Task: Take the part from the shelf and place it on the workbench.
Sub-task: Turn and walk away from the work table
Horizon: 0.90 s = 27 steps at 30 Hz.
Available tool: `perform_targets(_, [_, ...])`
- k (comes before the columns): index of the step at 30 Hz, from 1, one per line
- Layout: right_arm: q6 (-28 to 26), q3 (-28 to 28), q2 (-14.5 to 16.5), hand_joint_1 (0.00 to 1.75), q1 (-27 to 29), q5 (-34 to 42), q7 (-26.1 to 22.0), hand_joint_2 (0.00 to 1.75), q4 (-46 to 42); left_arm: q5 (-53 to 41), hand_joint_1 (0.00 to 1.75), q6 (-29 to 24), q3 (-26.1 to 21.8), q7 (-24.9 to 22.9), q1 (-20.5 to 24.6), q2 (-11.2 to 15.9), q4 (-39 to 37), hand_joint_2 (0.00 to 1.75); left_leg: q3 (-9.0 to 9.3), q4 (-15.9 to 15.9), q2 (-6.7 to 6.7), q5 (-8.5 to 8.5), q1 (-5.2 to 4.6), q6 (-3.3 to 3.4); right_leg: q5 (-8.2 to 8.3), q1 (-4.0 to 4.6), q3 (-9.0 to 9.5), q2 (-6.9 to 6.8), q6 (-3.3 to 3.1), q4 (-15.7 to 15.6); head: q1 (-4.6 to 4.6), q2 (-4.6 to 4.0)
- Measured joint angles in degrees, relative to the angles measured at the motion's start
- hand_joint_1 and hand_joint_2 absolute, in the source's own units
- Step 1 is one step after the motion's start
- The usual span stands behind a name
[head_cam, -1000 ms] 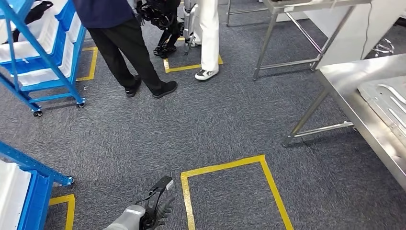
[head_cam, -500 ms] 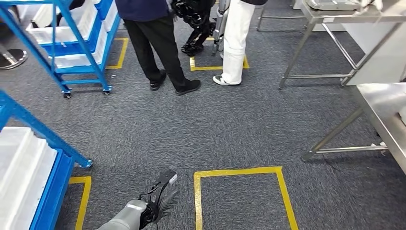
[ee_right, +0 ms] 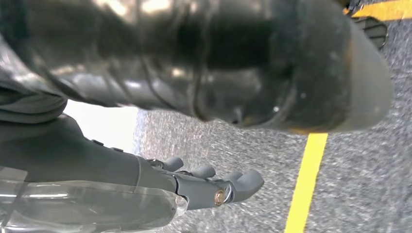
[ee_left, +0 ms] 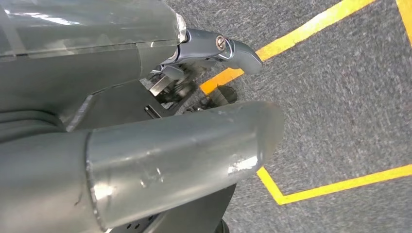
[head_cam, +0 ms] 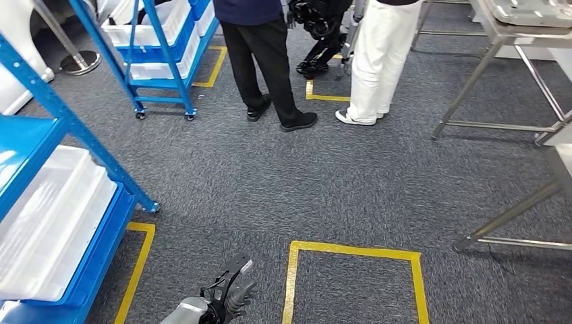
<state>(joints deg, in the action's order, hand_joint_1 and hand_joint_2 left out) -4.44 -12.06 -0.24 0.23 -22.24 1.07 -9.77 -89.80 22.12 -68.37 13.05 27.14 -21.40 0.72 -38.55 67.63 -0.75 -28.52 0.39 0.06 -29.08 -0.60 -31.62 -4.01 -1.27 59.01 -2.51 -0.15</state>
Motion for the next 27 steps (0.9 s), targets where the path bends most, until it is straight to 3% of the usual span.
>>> perform_targets(2, [0.07,0.0,0.01,0.0,0.0,-0.03,0.0,0.0,0.01,0.01,0.0,0.0,0.03,0.01,0.19,-0.02,0.0,0.0,3.86,-6.92,-2.55,1.86,-0.67,0.68,-0.25,0.23,0.2,-1.19,0.34,0.05,0.01,0.0])
perform_targets(3, [0.09,0.0,0.01,0.0,-0.01,-0.06,-0.01,0.0,0.01,0.01,0.0,0.02,0.05,0.02,0.26,-0.03,0.0,0.0,4.73,-8.63,-3.34,2.04,-0.99,0.97,-0.34,0.33,0.28,-1.77,0.54,0.05,0.02,0.0])
perform_targets(4, [0.12,0.01,0.01,0.0,-0.03,-0.16,-0.04,0.0,0.01,0.01,0.0,0.07,0.17,0.07,0.28,-0.03,0.0,0.0,4.89,-9.15,-3.33,1.87,-1.28,1.18,-0.4,0.41,0.35,-2.41,0.77,0.01,0.03,0.0])
perform_targets(6, [0.31,0.05,-0.04,0.0,-0.23,-0.52,-0.22,0.0,0.01,0.01,0.0,0.42,0.77,0.26,0.3,0.03,0.0,0.0,4.95,-9.71,-1.84,2.28,-1.17,1.71,-0.66,0.27,0.63,-3.07,1.29,0.04,0.04,0.0])
perform_targets(8, [0.87,0.19,-0.21,0.0,-0.27,-1.15,-0.6,0.0,0.01,0.01,0.0,0.97,1.86,0.6,0.66,0.04,0.0,0.0,5.23,-10.45,-0.54,2.79,-0.83,2.4,-2.47,-0.01,-0.18,-0.68,1.77,2.32,0.06,0.0])
perform_targets(10, [1.71,0.48,-0.42,0.0,-0.14,-1.82,-1.0,0.0,0.02,0.02,0.0,1.55,3.32,1.12,1.24,-0.05,0.0,0.0,5.31,-10.69,0.67,3.04,-0.68,2.83,-5.94,-0.25,-3.3,2.62,2.06,8.79,0.09,0.0])
perform_targets(12, [2.49,0.86,-0.63,0.0,-0.08,-2.46,-1.31,0.0,0.05,0.02,0.0,2.0,5.0,1.59,1.54,-0.1,0.0,0.0,5.3,-10.6,2.09,3.06,-0.7,2.94,-7.76,-0.36,-6.52,3.63,2.3,14.83,0.1,0.0])
perform_targets(13, [2.81,1.04,-0.77,0.0,-0.06,-2.75,-1.43,0.0,0.06,0.02,0.0,2.15,5.76,1.75,1.62,-0.08,0.0,0.0,5.33,-10.52,2.86,3.04,-0.69,2.93,-7.1,-0.46,-7.03,3.75,2.41,15.39,0.1,0.0])
perform_targets(14, [3.06,1.2,-0.97,0.0,-0.04,-3.01,-1.52,0.0,0.07,0.03,0.0,2.31,6.42,1.89,1.72,-0.08,0.0,0.0,5.37,-10.37,3.65,2.99,-0.64,2.85,-5.37,-0.62,-6.49,3.89,2.51,13.75,0.1,0.0])
perform_targets(15, [3.26,1.37,-1.16,0.0,-0.03,-3.22,-1.58,0.0,0.07,0.03,0.0,2.49,6.96,2.03,1.86,-0.08,0.0,0.0,5.37,-10.11,4.43,2.88,-0.56,2.68,-3.02,-0.85,-5.14,4.32,2.64,10.48,0.11,0.0])
perform_targets(17, [3.56,1.68,-1.45,0.0,-0.03,-3.54,-1.65,0.0,0.11,0.02,0.0,2.84,7.85,2.23,2.24,-0.07,0.0,0.0,4.9,-9.24,5.8,2.51,-0.43,2.06,-0.05,-1.28,-2.42,6.83,2.77,4.06,0.09,0.0])
perform_targets(19, [3.97,2.04,-1.63,0.0,-0.08,-3.76,-1.68,0.0,0.2,0.02,0.0,3.06,8.58,2.38,2.68,-0.05,0.0,0.0,4.16,-8.6,6.88,2.46,-0.3,1.32,0.27,-1.24,-1.62,8.54,2.5,1.73,0.05,0.0])
perform_targets(21, [4.59,2.41,-1.91,0.0,-0.15,-4.08,-1.62,0.0,0.26,0.03,0.0,3.33,9.58,2.75,3.05,-0.04,0.0,0.0,3.64,-8.45,7.68,2.63,-0.13,0.72,0.43,-1.08,-1.63,7.55,1.87,1.45,0.04,0.0])
perform_targets(23, [5.13,2.62,-2.25,0.0,-0.06,-4.4,-1.46,0.0,0.3,0.03,0.0,3.57,10.94,3.21,3.43,-0.03,0.0,0.0,2.56,-6.46,5.53,1.3,-0.2,0.25,0.67,-1.05,-1.34,6.05,1.0,0.97,0.01,0.0])
perform_targets(25, [5.42,2.66,-2.56,0.0,0.19,-4.53,-1.37,0.0,0.35,0.04,0.0,3.64,12.03,3.52,3.92,-0.04,0.0,0.0,-0.28,-0.45,2.33,-1.91,-0.21,-0.14,0.72,-0.83,-1.18,4.45,0.34,0.68,-0.03,0.0])
perform_targets(27, [5.52,2.67,-2.83,0.0,0.34,-4.54,-1.33,0.0,0.41,0.04,0.0,3.64,12.79,3.78,4.13,-0.02,0.0,0.0,-3.46,6.05,1.43,-4.23,-0.02,-0.42,0.59,-0.61,-1.18,2.85,0.08,0.68,-0.03,0.0])
